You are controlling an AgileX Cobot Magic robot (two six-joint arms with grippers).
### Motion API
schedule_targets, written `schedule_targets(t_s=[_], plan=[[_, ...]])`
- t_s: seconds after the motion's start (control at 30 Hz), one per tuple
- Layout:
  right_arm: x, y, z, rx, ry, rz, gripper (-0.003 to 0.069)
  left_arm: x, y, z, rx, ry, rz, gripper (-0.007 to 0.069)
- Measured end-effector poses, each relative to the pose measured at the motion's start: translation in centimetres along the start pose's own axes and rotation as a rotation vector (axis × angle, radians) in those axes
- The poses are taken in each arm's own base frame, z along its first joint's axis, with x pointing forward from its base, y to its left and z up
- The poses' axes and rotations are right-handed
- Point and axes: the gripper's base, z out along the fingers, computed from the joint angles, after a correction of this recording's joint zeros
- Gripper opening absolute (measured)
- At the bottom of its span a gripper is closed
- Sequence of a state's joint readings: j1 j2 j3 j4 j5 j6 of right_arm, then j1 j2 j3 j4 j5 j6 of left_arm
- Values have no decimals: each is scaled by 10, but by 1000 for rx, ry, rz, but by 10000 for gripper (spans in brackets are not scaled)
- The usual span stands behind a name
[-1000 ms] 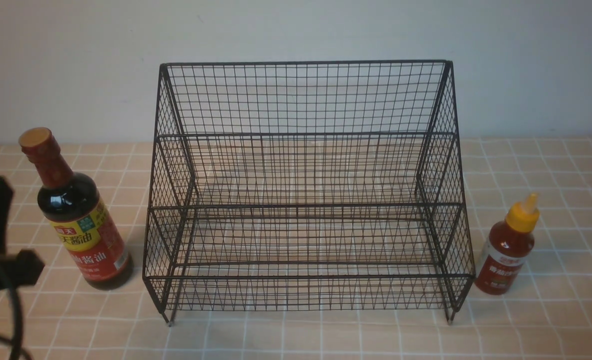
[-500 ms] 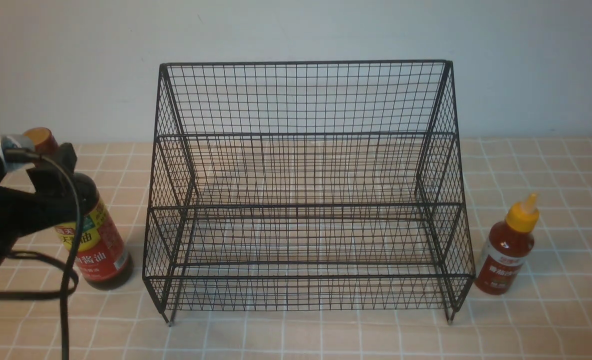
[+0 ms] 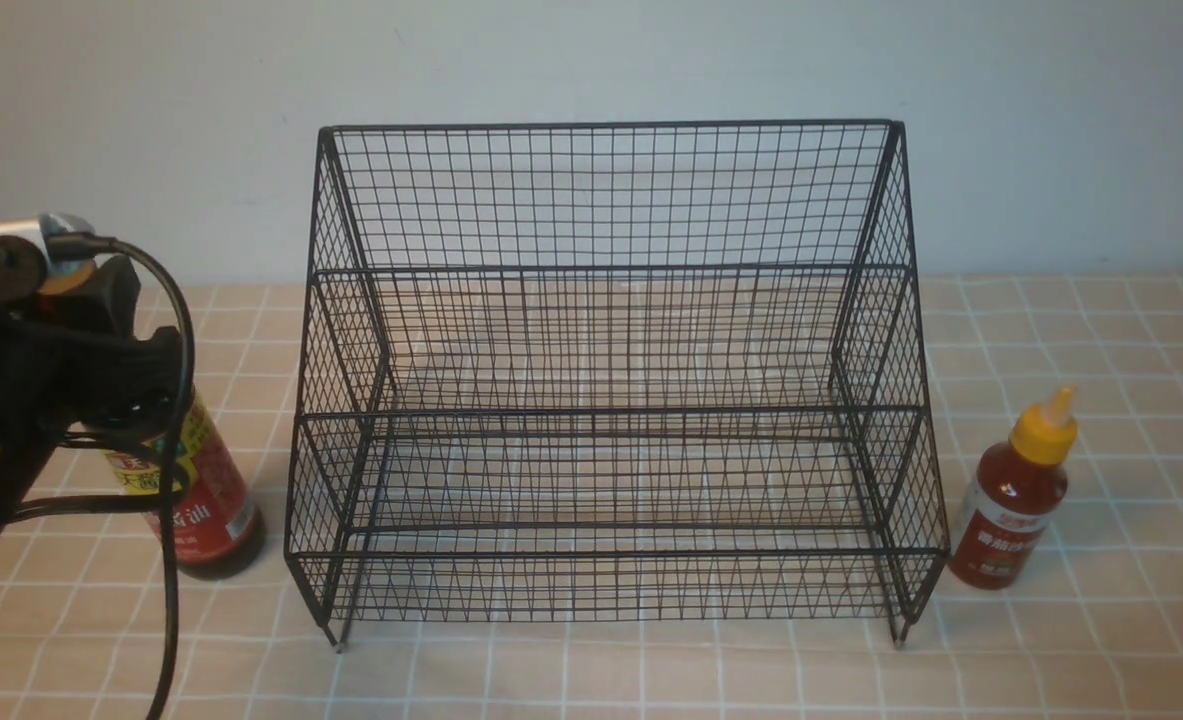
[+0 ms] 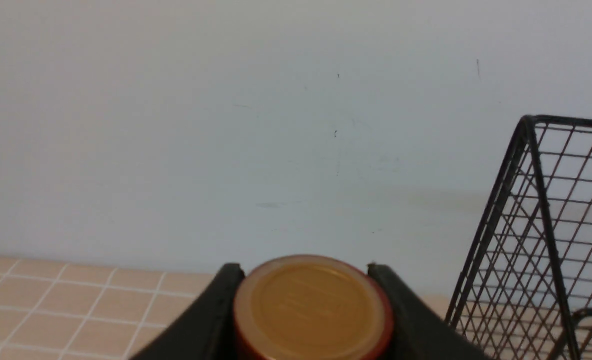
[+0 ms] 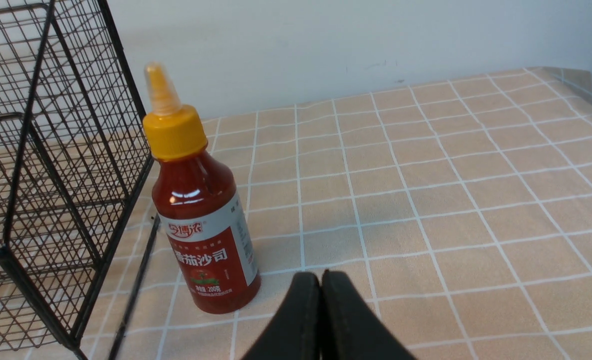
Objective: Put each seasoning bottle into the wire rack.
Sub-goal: Use the left arm to grab the condiment bottle closest to it, then use the left arm to put the condiment bottle back on the shelf
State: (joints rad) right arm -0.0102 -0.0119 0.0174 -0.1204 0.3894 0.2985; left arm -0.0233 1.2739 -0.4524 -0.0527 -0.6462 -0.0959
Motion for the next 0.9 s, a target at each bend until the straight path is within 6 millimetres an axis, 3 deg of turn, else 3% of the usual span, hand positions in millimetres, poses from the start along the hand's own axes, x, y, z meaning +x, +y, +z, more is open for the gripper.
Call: schedule_targets(t_s=[0.2,0.3,0.47,0.57,0.7,0.9], plan=[[0,0,0,0,0,0,-15,-24,-6,-23,22,185,72,269],[0,0,0,0,0,0,-15,-53,-9,-43,12,214,96,269],[0,0,0,0,0,0,-15,-102,-21,-76,53,88,116,269],[0,0,0,0,0,0,-15,-117,-31,-92,114,13,96,269],[0,0,0,0,0,0,-15,-119,-49,-100,231,0,53,269],[0,0,0,0,0,0,-15,-114,-74,-94,366,6,48,269]])
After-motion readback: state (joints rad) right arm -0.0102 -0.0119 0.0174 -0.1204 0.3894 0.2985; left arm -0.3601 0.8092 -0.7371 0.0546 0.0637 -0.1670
